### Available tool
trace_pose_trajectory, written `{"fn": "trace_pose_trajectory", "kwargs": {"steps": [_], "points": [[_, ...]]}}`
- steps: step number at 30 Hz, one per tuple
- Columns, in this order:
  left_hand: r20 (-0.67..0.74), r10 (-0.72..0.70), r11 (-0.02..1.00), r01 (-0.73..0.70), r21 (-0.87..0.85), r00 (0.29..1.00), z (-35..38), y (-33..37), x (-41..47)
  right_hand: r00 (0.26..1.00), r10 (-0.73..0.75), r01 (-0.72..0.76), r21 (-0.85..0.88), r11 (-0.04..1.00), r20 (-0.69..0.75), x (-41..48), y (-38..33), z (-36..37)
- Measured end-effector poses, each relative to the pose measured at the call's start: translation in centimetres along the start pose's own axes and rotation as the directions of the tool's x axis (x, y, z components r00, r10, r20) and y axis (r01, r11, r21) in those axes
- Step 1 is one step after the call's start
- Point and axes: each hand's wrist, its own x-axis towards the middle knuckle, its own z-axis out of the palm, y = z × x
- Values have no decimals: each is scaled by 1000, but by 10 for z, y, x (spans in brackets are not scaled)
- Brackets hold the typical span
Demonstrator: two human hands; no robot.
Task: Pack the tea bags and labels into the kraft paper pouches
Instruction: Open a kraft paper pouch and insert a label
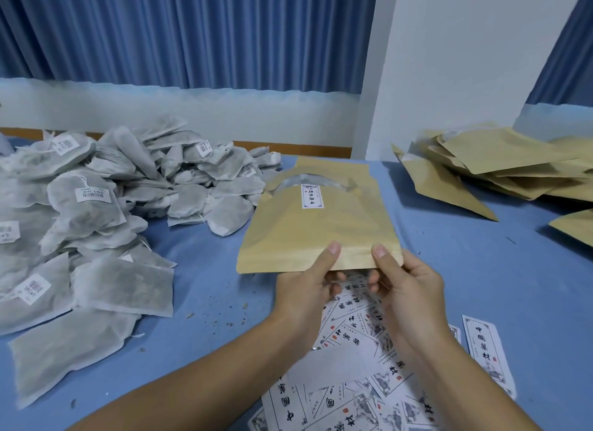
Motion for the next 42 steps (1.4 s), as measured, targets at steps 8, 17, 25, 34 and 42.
{"fn": "trace_pose_trajectory", "kwargs": {"steps": [8, 17, 25, 34, 42], "points": [[48, 56, 997, -59, 55, 997, 2, -5, -4, 987, 159, -158, 17, 987, -36, -8, 4, 1], [-6, -19, 996, 19, 82, 1000, -2, -4, 2, 990, 144, -144, -39, 989, 2, -9, 6, 5], [3, 86, 996, -86, -8, 996, -4, 1, 2, 988, 93, -80, 113, 990, -119, -6, 3, 1], [8, 57, 998, -57, -26, 998, -6, 0, 1, 988, 150, -149, 44, 988, -20, -9, 4, 6], [25, 30, 993, -33, 116, 999, -6, -3, 2, 995, 90, -91, -42, 995, -32, -13, 10, 12]]}}
